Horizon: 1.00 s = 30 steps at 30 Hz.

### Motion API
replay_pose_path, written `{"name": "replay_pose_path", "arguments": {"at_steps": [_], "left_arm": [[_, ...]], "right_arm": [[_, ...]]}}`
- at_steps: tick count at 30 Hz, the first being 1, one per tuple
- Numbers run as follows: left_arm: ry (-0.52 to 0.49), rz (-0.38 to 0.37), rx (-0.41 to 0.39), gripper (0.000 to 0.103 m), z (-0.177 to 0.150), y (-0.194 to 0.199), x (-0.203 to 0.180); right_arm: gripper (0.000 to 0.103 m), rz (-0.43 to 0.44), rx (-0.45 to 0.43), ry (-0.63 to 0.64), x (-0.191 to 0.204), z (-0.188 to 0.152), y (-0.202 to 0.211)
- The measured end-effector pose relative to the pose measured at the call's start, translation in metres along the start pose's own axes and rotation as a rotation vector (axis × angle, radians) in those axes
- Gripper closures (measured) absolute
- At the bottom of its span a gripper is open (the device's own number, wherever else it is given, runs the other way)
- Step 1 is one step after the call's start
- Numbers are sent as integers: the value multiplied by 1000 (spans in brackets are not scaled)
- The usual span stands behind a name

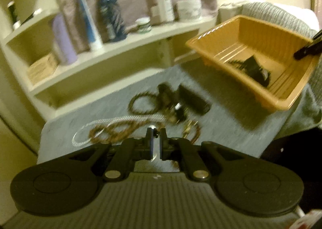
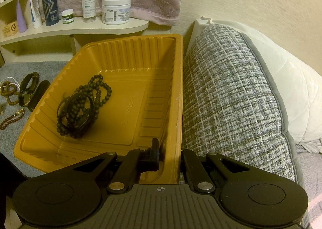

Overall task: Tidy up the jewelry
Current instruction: 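Lift the small silver piece with the left tool over the orange tray, then lower the silver piece into the tray and open the left tool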

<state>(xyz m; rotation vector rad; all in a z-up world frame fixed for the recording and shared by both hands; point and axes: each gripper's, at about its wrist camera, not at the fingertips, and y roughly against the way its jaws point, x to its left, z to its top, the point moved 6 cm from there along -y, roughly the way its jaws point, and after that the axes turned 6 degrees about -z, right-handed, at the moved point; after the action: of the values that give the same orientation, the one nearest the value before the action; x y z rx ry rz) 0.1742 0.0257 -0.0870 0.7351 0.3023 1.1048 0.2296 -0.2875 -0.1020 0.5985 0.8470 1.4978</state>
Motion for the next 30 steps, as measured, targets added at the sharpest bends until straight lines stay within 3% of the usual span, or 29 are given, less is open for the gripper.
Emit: {"name": "replay_pose_path", "arguments": {"at_steps": [9,15,30], "left_arm": [[-60,-173,-86,98,51,-5,-66],[-114,-263,-89,98,65,-14,-107],[-147,-312,-59,96,61,-22,-134]], "right_arm": [[99,1,0,-2,0,0,1],[99,2,-1,-2,0,0,1],[99,2,-2,-2,1,0,1]]}}
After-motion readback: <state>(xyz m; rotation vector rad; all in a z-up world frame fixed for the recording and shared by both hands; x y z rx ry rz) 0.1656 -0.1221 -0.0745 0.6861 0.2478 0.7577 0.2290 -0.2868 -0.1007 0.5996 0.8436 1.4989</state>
